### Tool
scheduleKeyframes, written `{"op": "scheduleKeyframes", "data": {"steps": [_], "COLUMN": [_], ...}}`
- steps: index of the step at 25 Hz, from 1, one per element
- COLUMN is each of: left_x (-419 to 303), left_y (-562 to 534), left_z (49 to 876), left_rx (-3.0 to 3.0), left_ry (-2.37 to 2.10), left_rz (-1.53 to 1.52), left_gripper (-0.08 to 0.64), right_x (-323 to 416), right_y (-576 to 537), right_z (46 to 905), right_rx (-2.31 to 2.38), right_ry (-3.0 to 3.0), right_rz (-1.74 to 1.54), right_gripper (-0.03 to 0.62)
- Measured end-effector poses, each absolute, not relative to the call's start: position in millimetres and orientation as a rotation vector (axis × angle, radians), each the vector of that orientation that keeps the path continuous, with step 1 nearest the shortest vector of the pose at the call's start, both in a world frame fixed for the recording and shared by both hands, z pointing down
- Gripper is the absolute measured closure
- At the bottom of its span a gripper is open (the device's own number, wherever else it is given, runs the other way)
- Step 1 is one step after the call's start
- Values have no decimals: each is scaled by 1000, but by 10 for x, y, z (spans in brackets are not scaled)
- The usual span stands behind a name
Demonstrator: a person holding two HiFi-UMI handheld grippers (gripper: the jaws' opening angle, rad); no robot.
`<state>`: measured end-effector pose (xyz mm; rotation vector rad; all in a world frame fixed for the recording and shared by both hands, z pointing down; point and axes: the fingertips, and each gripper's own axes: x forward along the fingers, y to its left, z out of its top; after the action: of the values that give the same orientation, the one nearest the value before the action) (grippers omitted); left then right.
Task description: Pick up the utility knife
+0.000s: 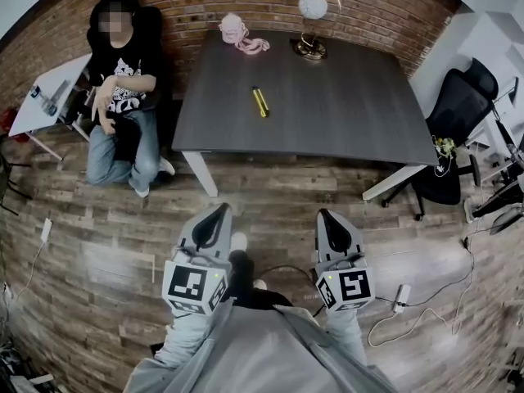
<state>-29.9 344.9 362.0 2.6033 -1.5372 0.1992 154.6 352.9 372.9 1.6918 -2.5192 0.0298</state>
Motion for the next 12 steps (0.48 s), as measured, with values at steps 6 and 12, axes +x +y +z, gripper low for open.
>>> {"op": "scheduleKeyframes", "data": {"steps": [6, 12], "left_x": [-362, -566], "left_y": [2940, 2224], "left_z": [3652, 3618], "left_rx": [2611, 2613], "left_ry": [-1513, -1498], "left_rz": [196, 198], "left_gripper": [541, 541], "right_x": [1460, 1236], "right_y": [3062, 2352], "right_z": [3770, 3729], "right_rx": [1698, 1687], "right_ry": [-2501, -2492], "right_rz": [43, 46], "right_gripper": [572, 572]}}
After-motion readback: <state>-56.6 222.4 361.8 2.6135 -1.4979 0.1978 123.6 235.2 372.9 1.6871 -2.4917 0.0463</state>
